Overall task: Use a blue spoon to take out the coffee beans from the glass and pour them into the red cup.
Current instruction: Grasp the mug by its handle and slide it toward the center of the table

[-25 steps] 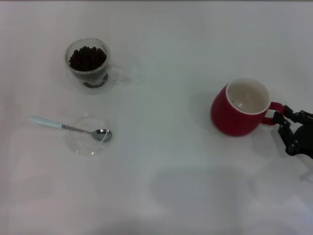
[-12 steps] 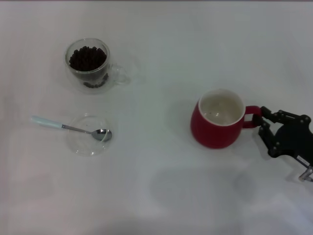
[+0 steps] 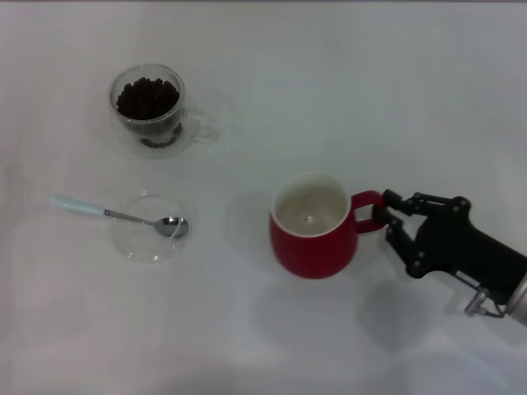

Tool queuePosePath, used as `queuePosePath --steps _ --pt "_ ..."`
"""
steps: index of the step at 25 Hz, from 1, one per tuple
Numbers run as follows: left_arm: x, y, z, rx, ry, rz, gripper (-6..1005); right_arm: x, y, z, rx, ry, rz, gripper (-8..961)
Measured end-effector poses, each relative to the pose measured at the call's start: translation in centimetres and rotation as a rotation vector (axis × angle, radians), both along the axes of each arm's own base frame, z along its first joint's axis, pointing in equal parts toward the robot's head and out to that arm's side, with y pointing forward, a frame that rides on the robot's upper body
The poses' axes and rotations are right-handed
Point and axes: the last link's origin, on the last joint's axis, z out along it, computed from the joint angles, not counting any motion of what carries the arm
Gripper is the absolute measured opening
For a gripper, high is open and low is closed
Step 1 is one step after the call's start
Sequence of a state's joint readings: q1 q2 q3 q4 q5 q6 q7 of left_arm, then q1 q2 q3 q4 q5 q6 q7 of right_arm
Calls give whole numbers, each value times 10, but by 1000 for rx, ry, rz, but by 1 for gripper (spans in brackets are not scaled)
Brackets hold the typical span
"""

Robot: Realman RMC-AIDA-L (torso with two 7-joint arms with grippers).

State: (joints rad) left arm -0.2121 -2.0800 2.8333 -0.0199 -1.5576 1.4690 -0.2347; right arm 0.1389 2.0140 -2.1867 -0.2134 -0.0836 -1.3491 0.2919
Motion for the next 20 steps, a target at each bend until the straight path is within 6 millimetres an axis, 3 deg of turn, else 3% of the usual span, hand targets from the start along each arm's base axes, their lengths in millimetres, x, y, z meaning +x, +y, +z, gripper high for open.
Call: queuePosePath --steps 8,20 --pt "-2 -5 -1 -2 -2 9 624 -9 1 -14 -58 -31 44 200" --pt "-3 -10 -1 2 0 13 623 -2 -3 -10 -60 -48 39 221"
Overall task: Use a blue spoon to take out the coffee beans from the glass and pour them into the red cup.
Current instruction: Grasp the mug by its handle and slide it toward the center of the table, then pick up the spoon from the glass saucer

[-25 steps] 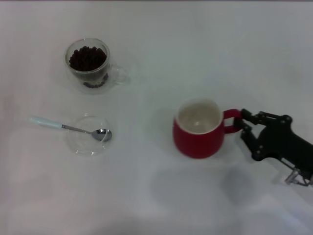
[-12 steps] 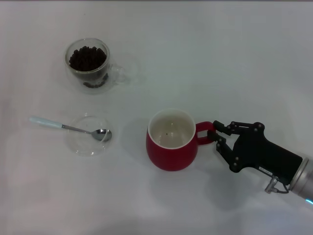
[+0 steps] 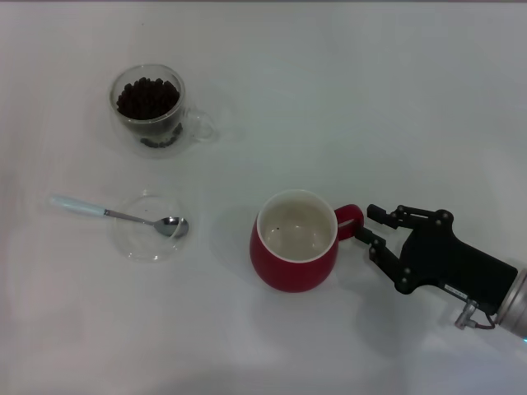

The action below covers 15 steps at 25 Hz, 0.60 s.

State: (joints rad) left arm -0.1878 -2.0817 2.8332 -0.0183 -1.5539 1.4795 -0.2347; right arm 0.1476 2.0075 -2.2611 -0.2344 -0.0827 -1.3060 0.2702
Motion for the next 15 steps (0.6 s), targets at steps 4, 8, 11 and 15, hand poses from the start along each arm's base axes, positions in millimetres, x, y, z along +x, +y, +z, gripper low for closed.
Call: queuePosePath --steps 4,8,11,15 --pt "1 -1 1 6 1 -4 623 3 -3 2 -1 -2 -1 275" --pt "1 -1 1 8 1 -4 625 9 -10 13 7 16 2 294" --pt "2 0 -1 8 -17 -8 625 17 -19 26 24 29 -3 299" --pt "6 1 -6 4 -89 -33 626 27 -29 50 89 53 -18 302"
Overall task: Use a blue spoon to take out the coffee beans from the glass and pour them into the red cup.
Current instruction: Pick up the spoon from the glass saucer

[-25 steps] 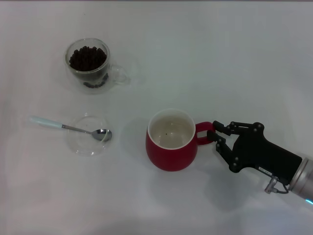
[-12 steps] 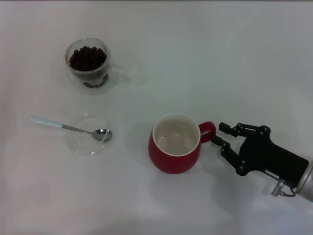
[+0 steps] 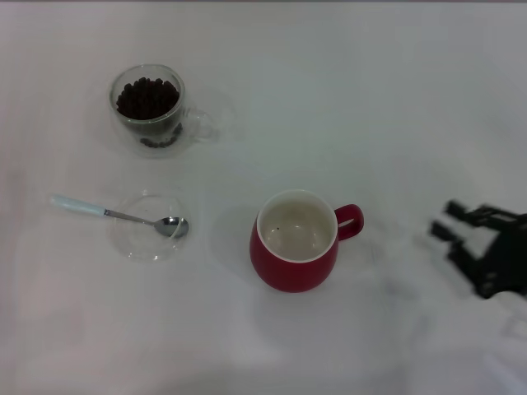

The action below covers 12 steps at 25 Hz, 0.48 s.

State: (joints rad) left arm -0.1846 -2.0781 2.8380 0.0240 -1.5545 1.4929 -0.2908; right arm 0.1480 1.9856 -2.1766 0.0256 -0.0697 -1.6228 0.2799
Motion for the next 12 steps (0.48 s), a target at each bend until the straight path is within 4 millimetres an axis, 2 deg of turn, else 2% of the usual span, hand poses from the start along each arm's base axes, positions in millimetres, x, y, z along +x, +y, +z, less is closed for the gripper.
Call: queuePosePath --steps 6,12 --pt "16 0 -25 -118 -301 -119 627 15 -2 46 145 -1 -21 303" --pt "34 -8 -56 -286 -598 -208 627 27 13 78 251 -54 -36 303"
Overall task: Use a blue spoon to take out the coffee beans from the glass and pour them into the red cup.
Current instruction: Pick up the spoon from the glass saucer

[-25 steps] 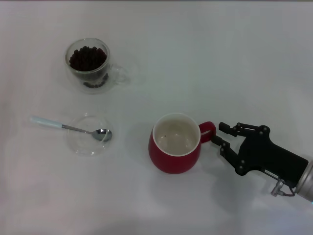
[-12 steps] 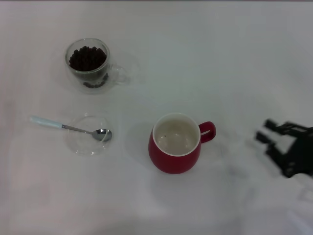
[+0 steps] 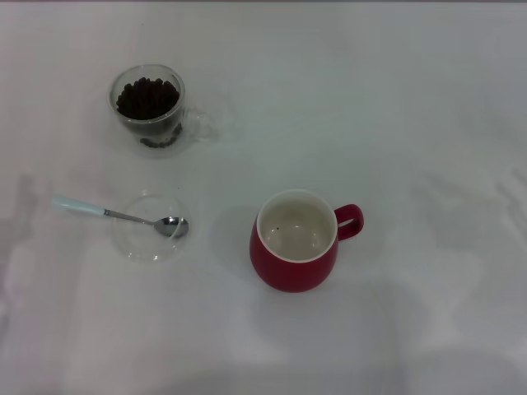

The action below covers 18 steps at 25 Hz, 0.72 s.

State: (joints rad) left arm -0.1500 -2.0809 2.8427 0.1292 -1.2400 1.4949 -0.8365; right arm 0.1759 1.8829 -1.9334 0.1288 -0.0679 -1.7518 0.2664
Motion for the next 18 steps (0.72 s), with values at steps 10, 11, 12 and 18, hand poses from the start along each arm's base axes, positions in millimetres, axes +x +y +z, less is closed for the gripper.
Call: queuePosePath --steps 10,11,12,18 --pt "20 -30 -36 -192 -233 -49 623 7 33 20 77 -64 -30 304" --pt "21 -32 -38 -203 -242 -50 624 7 35 20 83 -69 -31 304" --pt "21 -33 -40 -211 -246 -51 624 7 37 21 89 -75 -33 304" --pt "25 -37 -47 -248 -263 -55 624 4 44 17 148 -111 -24 305"
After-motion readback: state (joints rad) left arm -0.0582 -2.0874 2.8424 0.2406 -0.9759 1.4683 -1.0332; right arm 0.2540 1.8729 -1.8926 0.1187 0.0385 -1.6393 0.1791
